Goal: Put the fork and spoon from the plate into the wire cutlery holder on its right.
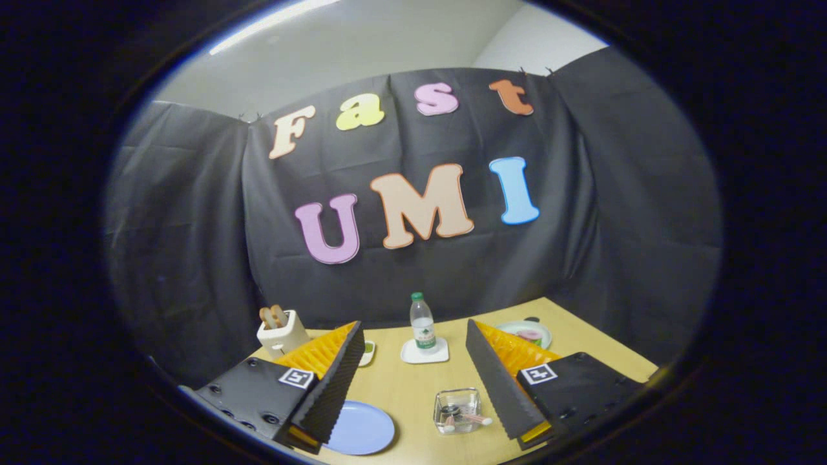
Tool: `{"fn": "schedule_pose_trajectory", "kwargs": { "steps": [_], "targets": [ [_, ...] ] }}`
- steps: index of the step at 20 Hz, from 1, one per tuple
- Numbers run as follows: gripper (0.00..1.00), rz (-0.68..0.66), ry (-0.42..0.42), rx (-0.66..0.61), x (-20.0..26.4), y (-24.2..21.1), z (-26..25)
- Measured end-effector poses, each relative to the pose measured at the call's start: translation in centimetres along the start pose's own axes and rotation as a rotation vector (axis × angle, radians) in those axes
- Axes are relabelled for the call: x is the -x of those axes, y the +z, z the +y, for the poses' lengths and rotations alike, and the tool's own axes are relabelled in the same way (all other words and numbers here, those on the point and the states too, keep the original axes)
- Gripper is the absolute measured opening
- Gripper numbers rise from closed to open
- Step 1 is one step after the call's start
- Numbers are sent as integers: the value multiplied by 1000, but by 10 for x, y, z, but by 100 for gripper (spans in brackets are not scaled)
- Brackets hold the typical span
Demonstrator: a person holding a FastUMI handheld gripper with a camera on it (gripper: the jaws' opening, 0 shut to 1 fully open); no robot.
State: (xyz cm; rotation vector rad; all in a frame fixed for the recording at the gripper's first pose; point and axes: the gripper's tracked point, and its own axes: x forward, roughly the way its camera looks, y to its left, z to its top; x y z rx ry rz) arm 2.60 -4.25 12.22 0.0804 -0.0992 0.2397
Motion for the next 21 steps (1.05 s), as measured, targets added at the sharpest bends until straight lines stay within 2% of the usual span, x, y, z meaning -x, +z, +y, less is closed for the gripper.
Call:
{"fn": "schedule_pose_trajectory", "kwargs": {
  "steps": [5, 9, 21],
  "targets": [
    [99, -96, -23, 73, 30, 7, 4],
    [99, -121, -54, 91, 55, 10, -8],
    [99, -184, -82, 98, 94, 50, -101]
  ]
}}
